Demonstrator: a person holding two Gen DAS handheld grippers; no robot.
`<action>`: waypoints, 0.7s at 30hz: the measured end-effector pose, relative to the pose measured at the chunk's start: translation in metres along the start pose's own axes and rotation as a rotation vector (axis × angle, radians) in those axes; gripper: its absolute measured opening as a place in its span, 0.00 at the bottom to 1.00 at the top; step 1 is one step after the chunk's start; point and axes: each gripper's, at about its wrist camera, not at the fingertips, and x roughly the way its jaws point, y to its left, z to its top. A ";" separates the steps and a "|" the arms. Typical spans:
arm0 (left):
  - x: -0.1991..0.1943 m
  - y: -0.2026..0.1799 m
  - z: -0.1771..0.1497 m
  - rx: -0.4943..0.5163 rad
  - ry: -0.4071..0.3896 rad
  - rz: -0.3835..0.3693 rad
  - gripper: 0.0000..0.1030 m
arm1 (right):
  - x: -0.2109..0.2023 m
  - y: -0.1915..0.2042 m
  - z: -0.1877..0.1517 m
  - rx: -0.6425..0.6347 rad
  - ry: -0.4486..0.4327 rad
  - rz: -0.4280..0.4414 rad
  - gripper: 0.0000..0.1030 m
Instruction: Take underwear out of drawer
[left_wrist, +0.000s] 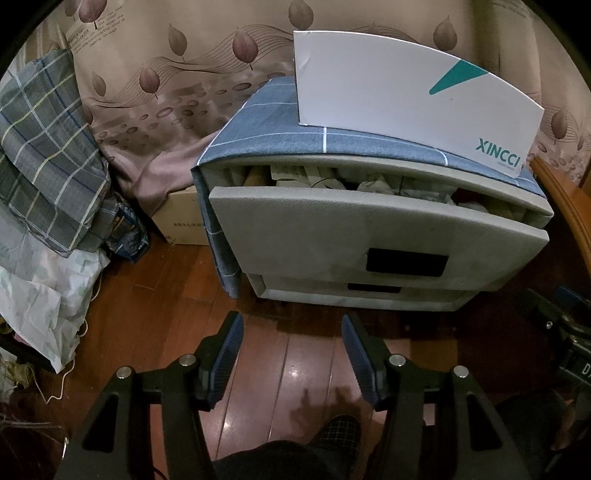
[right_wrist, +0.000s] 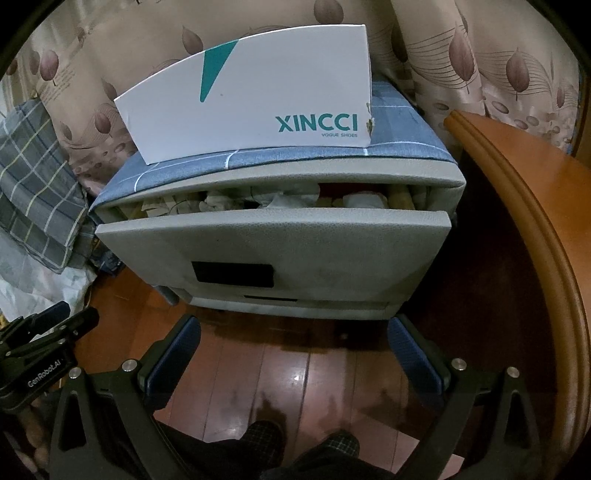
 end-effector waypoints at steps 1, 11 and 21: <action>0.000 0.000 0.000 0.001 0.001 0.001 0.55 | 0.000 0.000 0.000 0.000 -0.001 0.000 0.97; 0.000 0.001 0.000 -0.001 0.001 -0.001 0.55 | 0.000 0.000 0.000 0.001 0.000 0.001 0.97; 0.000 0.001 0.000 -0.001 0.002 -0.002 0.55 | 0.001 0.000 0.000 0.000 0.002 0.002 0.97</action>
